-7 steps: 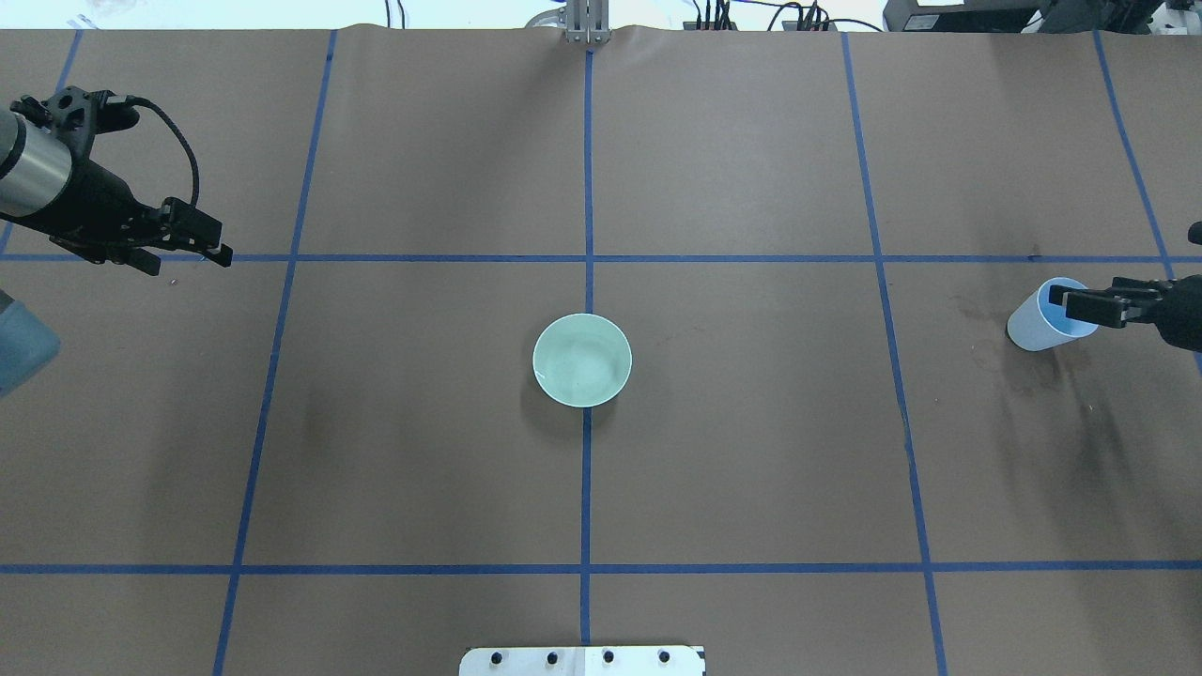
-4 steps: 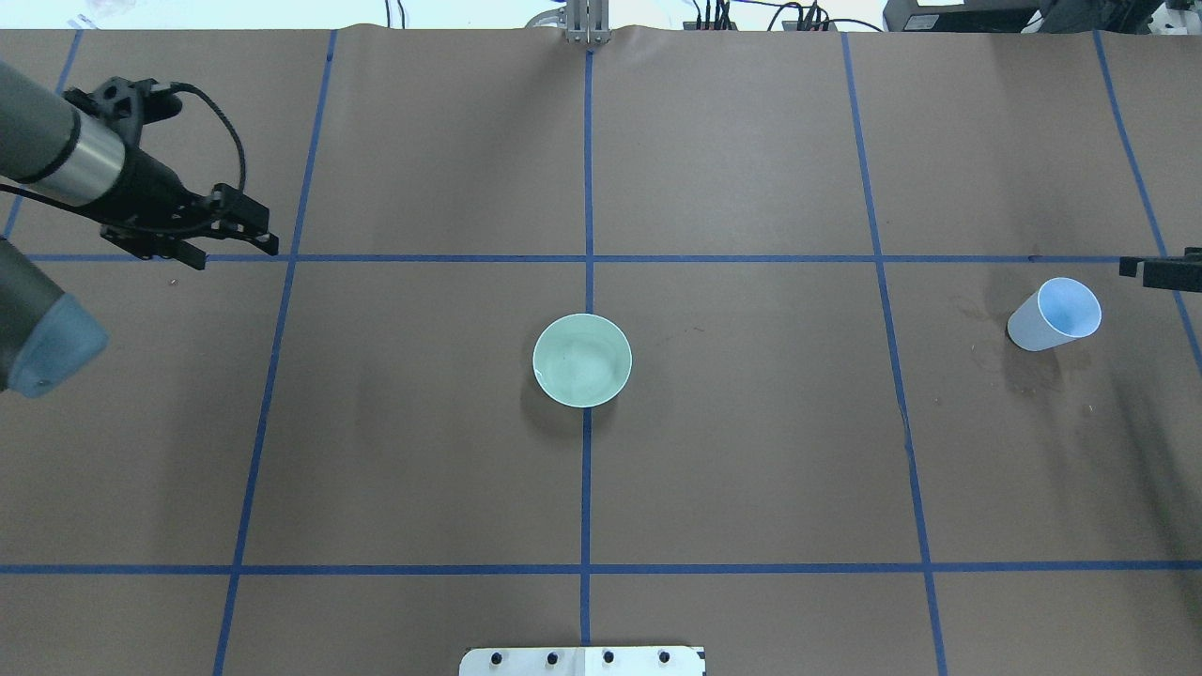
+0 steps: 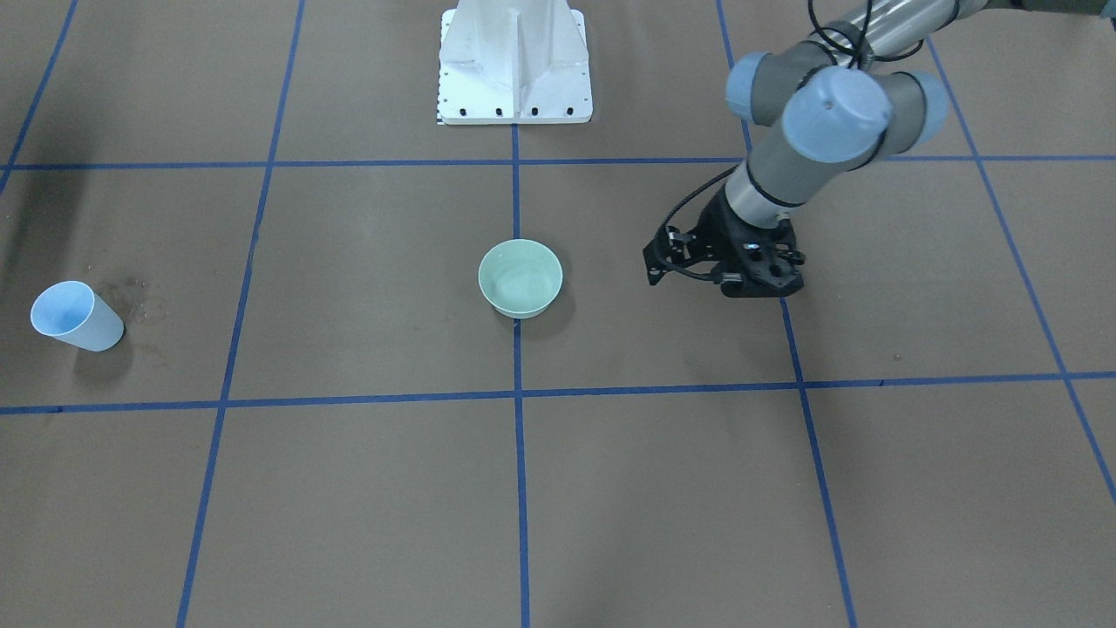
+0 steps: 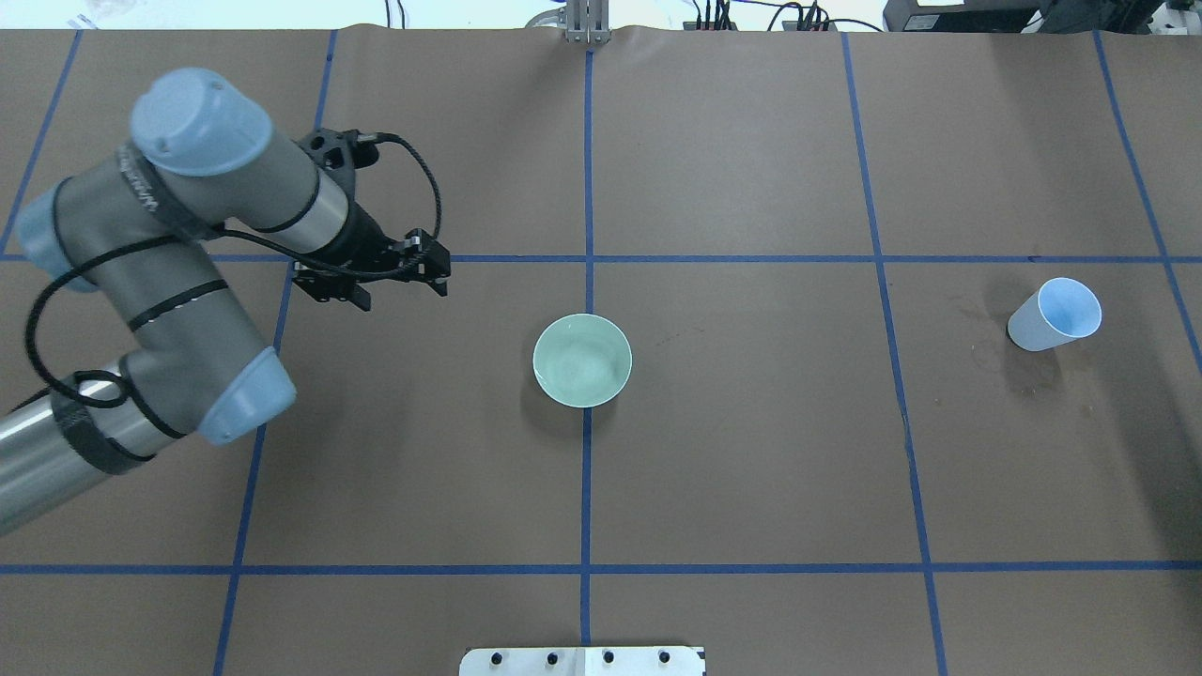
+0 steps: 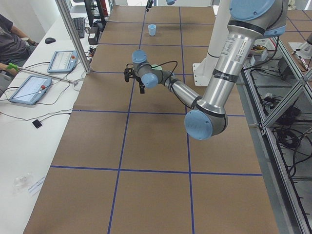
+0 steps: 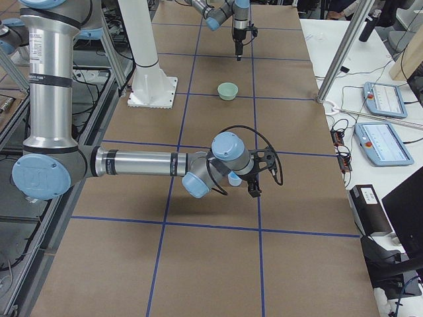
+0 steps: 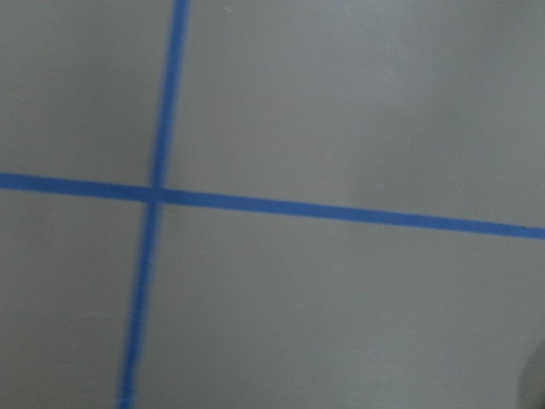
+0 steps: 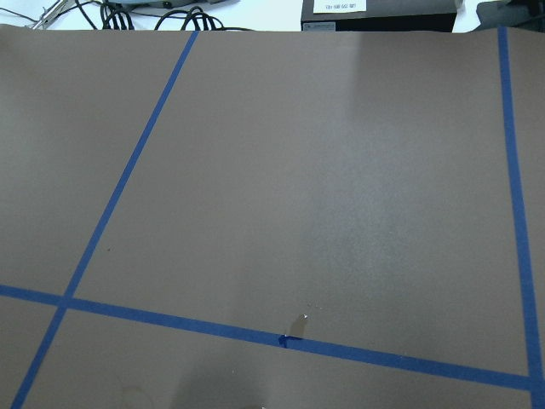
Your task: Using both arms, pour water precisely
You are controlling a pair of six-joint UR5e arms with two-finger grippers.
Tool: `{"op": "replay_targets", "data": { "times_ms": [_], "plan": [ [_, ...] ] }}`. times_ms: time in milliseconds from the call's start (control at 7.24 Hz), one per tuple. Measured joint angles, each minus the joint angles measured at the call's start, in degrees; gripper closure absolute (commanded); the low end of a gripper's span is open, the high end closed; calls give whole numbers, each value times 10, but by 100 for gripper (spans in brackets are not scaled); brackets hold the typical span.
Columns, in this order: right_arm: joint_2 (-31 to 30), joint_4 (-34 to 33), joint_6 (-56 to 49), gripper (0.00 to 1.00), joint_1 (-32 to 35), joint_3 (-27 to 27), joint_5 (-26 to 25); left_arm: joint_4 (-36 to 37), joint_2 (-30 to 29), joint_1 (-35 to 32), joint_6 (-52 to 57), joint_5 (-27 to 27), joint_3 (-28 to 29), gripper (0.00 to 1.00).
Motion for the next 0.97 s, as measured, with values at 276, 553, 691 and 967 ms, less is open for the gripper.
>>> {"op": "replay_targets", "data": {
  "times_ms": [276,553,691,967],
  "plan": [
    [15,-129,-147,1,28,3,12,47,-78,46,-11,38,47,1],
    [22,-241,-266,1,42,11,22,52,-107,76,-29,56,75,3],
    [23,-278,-300,1,45,14,33,51,-115,86,-34,65,87,6],
    [22,-313,-323,1,48,16,70,38,-119,96,-38,79,105,34]
  ]
}}
